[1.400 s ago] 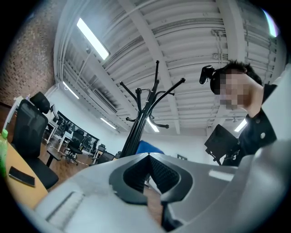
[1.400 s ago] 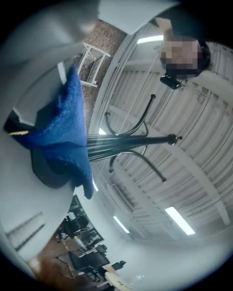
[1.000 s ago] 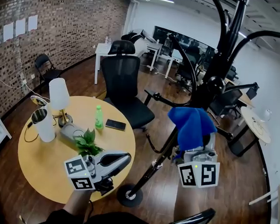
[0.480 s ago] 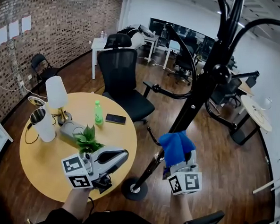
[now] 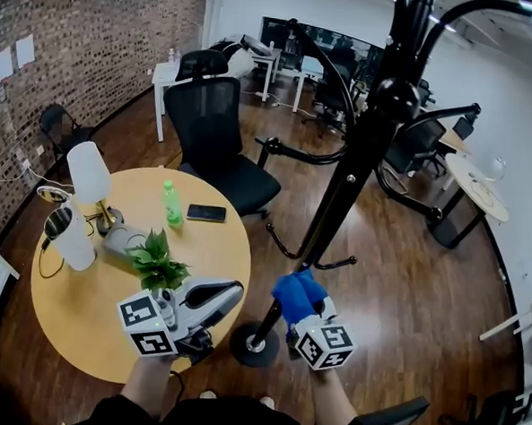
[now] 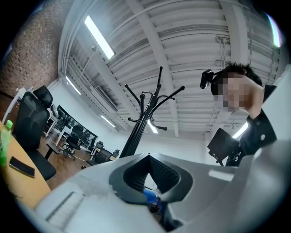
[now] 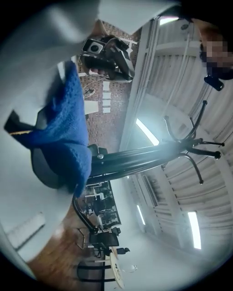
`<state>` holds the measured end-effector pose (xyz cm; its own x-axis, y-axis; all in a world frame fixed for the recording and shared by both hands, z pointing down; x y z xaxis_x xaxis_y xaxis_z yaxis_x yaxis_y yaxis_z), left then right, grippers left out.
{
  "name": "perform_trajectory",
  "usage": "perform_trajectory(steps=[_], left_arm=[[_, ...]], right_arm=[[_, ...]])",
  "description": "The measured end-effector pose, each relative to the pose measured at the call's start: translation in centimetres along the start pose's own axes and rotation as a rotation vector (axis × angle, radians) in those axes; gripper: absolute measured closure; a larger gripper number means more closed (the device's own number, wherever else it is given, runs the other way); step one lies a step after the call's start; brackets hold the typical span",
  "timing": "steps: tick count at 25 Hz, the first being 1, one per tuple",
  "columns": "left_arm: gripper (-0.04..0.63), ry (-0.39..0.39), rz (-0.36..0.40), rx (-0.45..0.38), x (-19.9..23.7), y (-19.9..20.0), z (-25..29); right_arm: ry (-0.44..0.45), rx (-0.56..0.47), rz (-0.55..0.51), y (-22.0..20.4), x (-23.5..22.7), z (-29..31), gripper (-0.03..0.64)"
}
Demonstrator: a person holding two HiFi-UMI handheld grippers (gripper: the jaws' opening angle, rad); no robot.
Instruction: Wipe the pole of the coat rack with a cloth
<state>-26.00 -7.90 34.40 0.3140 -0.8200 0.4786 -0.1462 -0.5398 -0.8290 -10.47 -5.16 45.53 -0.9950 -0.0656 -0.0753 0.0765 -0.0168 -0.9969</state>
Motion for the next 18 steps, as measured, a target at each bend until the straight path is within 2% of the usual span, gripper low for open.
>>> perform_trajectory(steps=[2,6,8,11,15,18], left_arm=[[0.594,-0.007,-0.004,-0.001,-0.1,-0.1,0.2],[0.594,-0.004,-0.007,-0.009,-0.2,-0.1,-0.2],[0.594,-0.003,-0.003,-0.018,-0.2,0.1,-0.4],[0.594,-0.012,0.005,-0.027,-0.6,0.2,-0.5],[0.594,-0.018,0.021,-0.039,-1.2,0.5,-0.8],[0.594,-0.009,0.036,-0.054,-1.6,1.0,-1.5]], right_arm=[[0.027,0.024,0.054,-0.1,0.5,-0.9,0.591],[0.150,0.101,0.220,-0.6,2.8,-2.4,0.591],[0.160,0.105,0.238,-0.6,3.0,-2.4,0.591],[0.112,0.087,0.151,-0.5,2.3,-1.2,0.591],[-0.063,0.023,-0.041,1.5,-0.4,0.6,0.589],[-0.085,-0.023,-0.119,4.8,-0.8,1.5,0.589]])
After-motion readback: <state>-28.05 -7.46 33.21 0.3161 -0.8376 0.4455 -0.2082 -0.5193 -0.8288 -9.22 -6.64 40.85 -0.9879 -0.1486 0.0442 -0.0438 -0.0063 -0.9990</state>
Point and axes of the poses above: the fingertips, and each gripper's own axes: z forward along the fingers, x to its left, y out of its top, the point moved 2 cm from there along -z, backward along the fingers, and after that the axes turned 8 degrees about -z, right-handed, at the moved point
